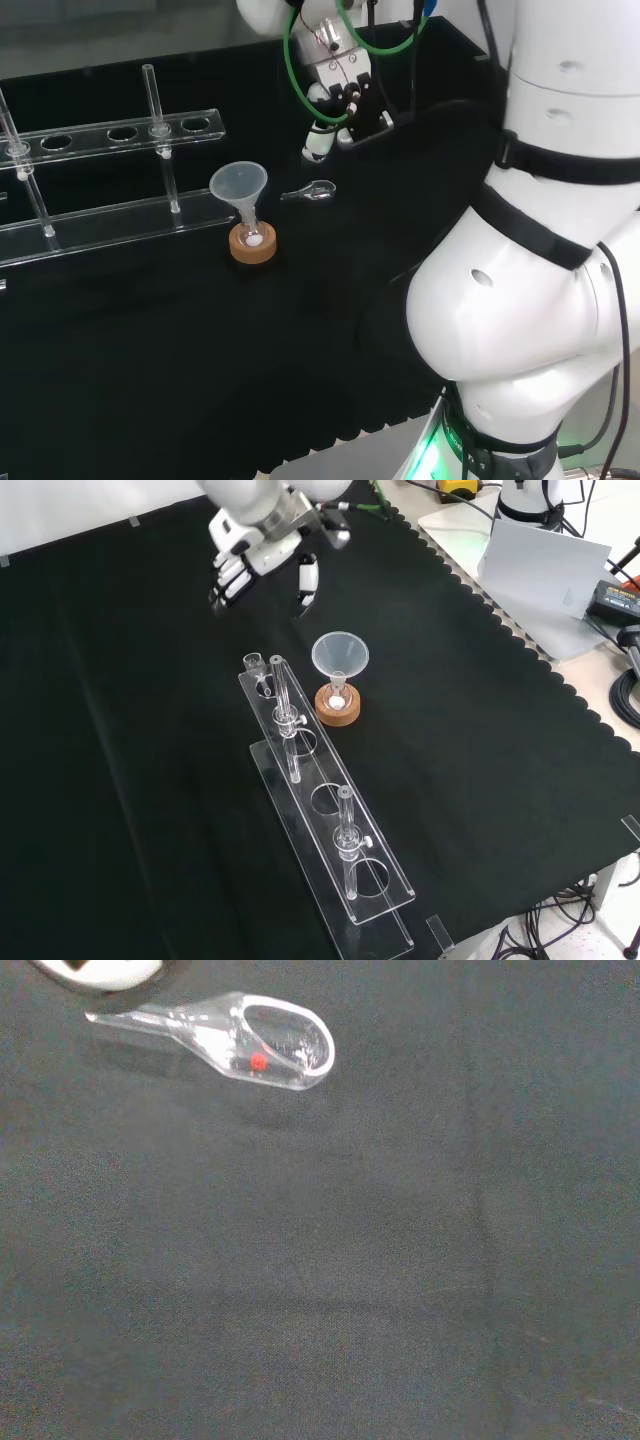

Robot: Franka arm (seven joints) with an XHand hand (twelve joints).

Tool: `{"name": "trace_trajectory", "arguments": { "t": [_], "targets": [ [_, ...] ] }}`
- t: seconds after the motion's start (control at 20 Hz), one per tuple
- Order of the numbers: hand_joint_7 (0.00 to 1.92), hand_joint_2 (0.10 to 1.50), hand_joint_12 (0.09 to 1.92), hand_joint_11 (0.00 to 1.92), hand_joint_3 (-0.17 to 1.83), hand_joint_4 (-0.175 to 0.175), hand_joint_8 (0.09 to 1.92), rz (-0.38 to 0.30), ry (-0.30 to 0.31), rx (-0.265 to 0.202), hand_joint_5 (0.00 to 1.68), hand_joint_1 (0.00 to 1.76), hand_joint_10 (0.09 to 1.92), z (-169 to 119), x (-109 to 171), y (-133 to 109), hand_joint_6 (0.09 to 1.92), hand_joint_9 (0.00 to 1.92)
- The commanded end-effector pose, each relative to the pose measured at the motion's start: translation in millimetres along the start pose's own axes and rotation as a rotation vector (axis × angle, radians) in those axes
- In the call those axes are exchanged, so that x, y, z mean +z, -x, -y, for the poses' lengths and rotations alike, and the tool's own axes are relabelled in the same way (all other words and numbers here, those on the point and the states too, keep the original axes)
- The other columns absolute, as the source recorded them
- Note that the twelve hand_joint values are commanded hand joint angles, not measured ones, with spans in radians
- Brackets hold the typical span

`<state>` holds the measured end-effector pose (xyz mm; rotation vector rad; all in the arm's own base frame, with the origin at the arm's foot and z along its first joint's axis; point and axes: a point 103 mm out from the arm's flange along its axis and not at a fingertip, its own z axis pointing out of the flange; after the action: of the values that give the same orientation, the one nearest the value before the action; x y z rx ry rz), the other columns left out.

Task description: Remove the funnel from the round-bottom flask.

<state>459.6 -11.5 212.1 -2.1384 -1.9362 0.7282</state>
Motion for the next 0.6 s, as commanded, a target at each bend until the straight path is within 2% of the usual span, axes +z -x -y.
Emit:
{"name": "trace_trajectory", "arguments": {
  "t": [0.05,0.25,0.4,0.6],
  "targets": [
    [0.06,0.67,1.39,0.16,0.49,0.001,0.53,-0.011,0.076,0.012,0.21,0.73,0.69,54,-19,-17,0.09,0.29],
    [0.08,0.67,1.39,0.17,0.49,-0.001,0.55,-0.024,0.105,-0.007,0.22,0.73,0.69,77,-27,-23,0.09,0.32],
    [0.12,0.7,1.39,0.18,0.49,0.017,0.57,-0.053,0.124,-0.024,0.25,0.69,0.69,94,-31,-30,0.09,0.35],
    [0.17,0.73,1.39,0.2,0.49,0.021,0.6,-0.066,0.135,-0.045,0.27,0.62,0.69,114,-34,-46,0.09,0.37]
  ]
}}
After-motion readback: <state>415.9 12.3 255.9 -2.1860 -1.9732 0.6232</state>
